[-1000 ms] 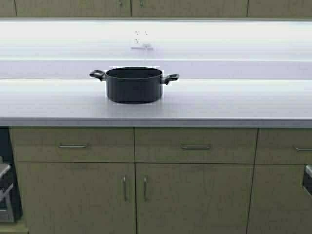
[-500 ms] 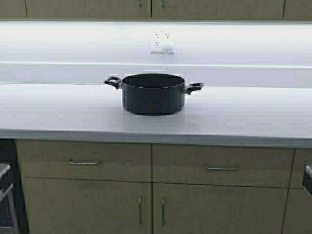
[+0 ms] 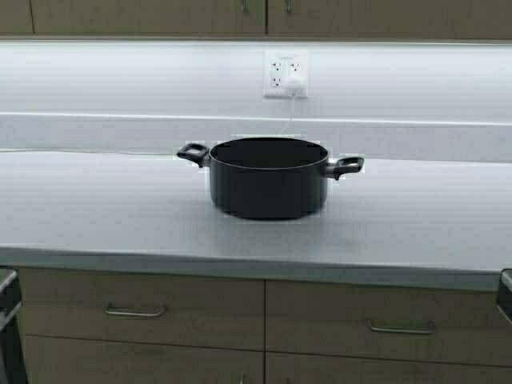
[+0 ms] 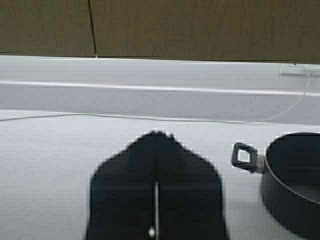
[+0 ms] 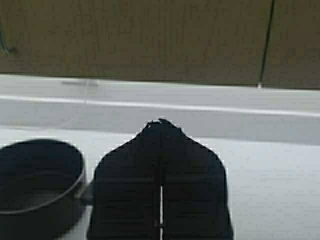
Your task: Open the cabinet, put the pot inside, then close it
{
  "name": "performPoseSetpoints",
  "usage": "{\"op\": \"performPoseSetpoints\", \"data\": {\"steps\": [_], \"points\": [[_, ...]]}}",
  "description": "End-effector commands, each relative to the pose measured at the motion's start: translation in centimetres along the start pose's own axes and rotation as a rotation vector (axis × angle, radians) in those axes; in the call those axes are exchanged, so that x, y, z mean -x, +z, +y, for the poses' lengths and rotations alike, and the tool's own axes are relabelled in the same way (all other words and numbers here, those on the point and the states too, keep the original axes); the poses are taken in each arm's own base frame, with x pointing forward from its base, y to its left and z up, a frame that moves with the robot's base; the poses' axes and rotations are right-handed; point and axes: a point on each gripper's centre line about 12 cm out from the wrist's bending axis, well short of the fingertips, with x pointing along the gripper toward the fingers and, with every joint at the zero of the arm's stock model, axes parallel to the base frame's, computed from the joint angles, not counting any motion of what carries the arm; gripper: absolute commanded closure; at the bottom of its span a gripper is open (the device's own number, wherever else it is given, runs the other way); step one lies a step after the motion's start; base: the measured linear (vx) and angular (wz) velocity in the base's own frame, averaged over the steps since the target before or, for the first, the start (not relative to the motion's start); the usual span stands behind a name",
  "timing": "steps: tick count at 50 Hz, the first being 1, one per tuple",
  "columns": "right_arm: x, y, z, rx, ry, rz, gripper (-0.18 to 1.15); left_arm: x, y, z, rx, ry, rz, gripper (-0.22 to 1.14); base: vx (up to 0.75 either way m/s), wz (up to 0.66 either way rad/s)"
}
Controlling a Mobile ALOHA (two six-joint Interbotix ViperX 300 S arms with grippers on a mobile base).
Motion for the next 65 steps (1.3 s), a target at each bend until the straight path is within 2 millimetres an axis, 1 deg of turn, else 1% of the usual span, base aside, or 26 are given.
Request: {"op": "performPoseSetpoints", "data": {"steps": [1,19,23,25,27,29,30,32,35,38,39,40,41,42,45,48,51,57,62,65], "points": [[-0.2,0.4,0.0,0.0,0.002,-0.009,0.91,-0.2,0.6,0.0,-0.003,-0.001,-0.017,0.89,0.33,0.1],[-0.6,-0.1,0.0,-0.002,0.003,0.017,0.91,-0.1,0.3,0.0,-0.003,-0.001,-0.003,0.89,0.3,0.03],[-0.6,-0.4,0.1,-0.001,0.005,0.023,0.91,0.0,-0.1,0.0,0.0,-0.001,0.012,0.89,0.25,-0.03],[-0.6,-0.5,0.2,-0.021,0.009,0.024,0.9,0.1,-0.3,0.0,0.009,0.0,0.021,0.88,0.21,-0.02],[-0.6,-0.5,0.6,-0.032,0.031,0.024,0.86,0.2,-0.2,-0.2,0.012,-0.01,0.014,0.86,0.18,0.0],[-0.5,-0.6,1.5,-0.043,0.07,0.029,0.78,0.3,0.0,-0.8,0.016,-0.041,0.011,0.81,0.17,0.05],[-0.5,-0.7,2.0,-0.046,0.095,0.034,0.72,0.4,0.0,-1.2,0.019,-0.061,0.011,0.78,0.15,0.07],[-0.5,-0.8,2.9,-0.044,0.141,0.048,0.55,0.6,0.2,-2.2,0.026,-0.108,0.009,0.66,0.14,0.06],[-0.1,-1.0,4.2,-0.027,0.206,0.068,0.22,1.1,0.5,-3.7,0.034,-0.187,0.007,0.39,0.12,0.05],[0.5,-0.8,5.1,-0.018,0.254,0.069,-0.08,1.9,0.8,-5.1,0.048,-0.265,0.001,0.07,0.09,0.06],[0.7,-0.7,5.3,-0.017,0.268,0.067,-0.14,2.2,0.9,-5.5,0.06,-0.29,-0.002,-0.03,0.07,0.05],[1.0,-0.6,5.6,-0.02,0.284,0.062,-0.16,2.4,0.9,-5.9,0.068,-0.315,-0.003,-0.12,0.07,0.04],[1.2,-0.7,5.8,-0.028,0.299,0.06,-0.15,2.7,1.0,-6.4,0.077,-0.342,-0.006,-0.18,0.06,0.03],[1.5,-0.5,6.1,-0.043,0.313,0.056,-0.13,2.9,1.0,-6.8,0.085,-0.366,-0.006,-0.2,0.06,0.03],[1.9,-0.2,6.9,-0.087,0.357,0.064,-0.03,3.3,1.0,-8.0,0.087,-0.433,0.001,-0.14,0.06,0.03],[2.0,-0.2,7.7,-0.093,0.392,0.111,-0.02,3.3,0.7,-8.9,0.082,-0.478,0.023,-0.07,0.05,0.01],[2.0,-0.1,8.3,-0.096,0.422,0.144,-0.03,3.0,0.3,-9.8,0.082,-0.508,0.054,-0.09,0.04,0.01],[1.7,0.6,9.5,-0.101,0.472,0.115,-0.03,1.6,-0.6,-11.8,0.064,-0.555,0.109,-0.1,0.01,0.0],[0.6,1.2,10.3,-0.111,0.483,0.065,-0.03,-0.1,-0.7,-14.0,0.065,-0.596,0.089,-0.1,0.0,0.0],[-0.3,1.0,10.8,-0.107,0.483,0.069,-0.03,-1.1,-0.8,-15.6,0.064,-0.626,0.082,-0.1,-0.01,-0.01]]}}
